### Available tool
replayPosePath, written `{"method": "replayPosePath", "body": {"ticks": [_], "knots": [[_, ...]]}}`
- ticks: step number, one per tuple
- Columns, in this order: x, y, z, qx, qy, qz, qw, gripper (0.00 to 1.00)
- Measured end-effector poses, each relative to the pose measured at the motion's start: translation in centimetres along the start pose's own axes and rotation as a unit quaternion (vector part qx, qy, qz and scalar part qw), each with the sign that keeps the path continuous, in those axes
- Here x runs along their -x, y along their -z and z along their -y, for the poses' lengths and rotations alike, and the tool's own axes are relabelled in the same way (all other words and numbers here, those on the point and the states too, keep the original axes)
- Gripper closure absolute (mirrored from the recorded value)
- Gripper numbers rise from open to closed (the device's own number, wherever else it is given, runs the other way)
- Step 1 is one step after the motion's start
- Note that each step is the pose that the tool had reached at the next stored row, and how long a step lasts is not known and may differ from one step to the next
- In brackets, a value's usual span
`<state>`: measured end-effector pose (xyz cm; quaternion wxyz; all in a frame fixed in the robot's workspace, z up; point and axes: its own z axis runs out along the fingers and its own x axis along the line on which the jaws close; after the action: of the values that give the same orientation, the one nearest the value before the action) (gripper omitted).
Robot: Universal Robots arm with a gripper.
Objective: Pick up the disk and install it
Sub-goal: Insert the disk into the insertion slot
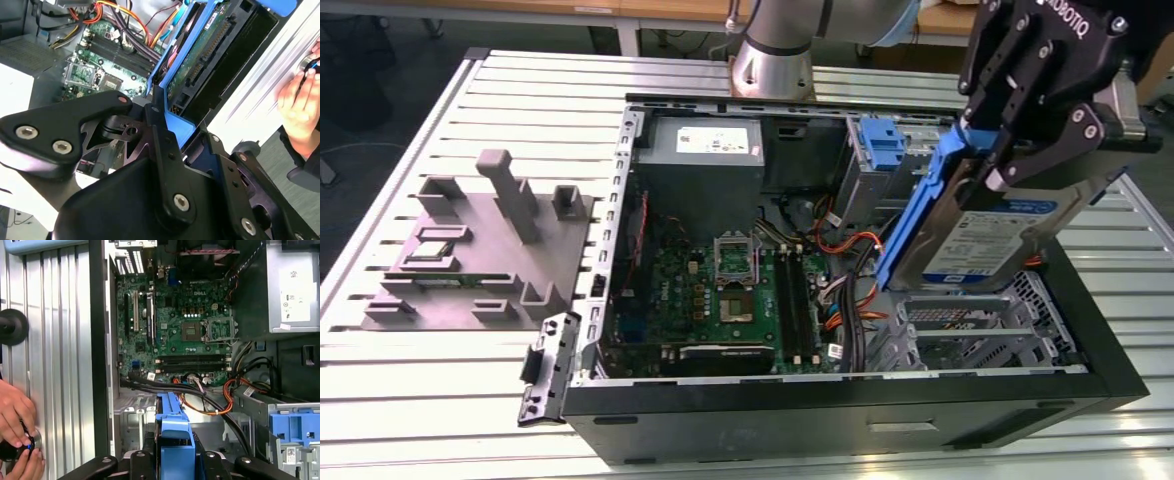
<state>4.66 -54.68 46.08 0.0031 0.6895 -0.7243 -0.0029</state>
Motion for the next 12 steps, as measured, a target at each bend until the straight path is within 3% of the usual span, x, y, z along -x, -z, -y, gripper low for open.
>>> {"method": "replayPosePath", "body": {"ticks": [8,12], "knots": [[-0.07,-0.46,1.06,-0.0008,0.004,-0.0008,1.0000,0.64],[-0.11,-0.69,1.24,-0.0008,0.013,-0.0010,0.9999,0.64]]}}
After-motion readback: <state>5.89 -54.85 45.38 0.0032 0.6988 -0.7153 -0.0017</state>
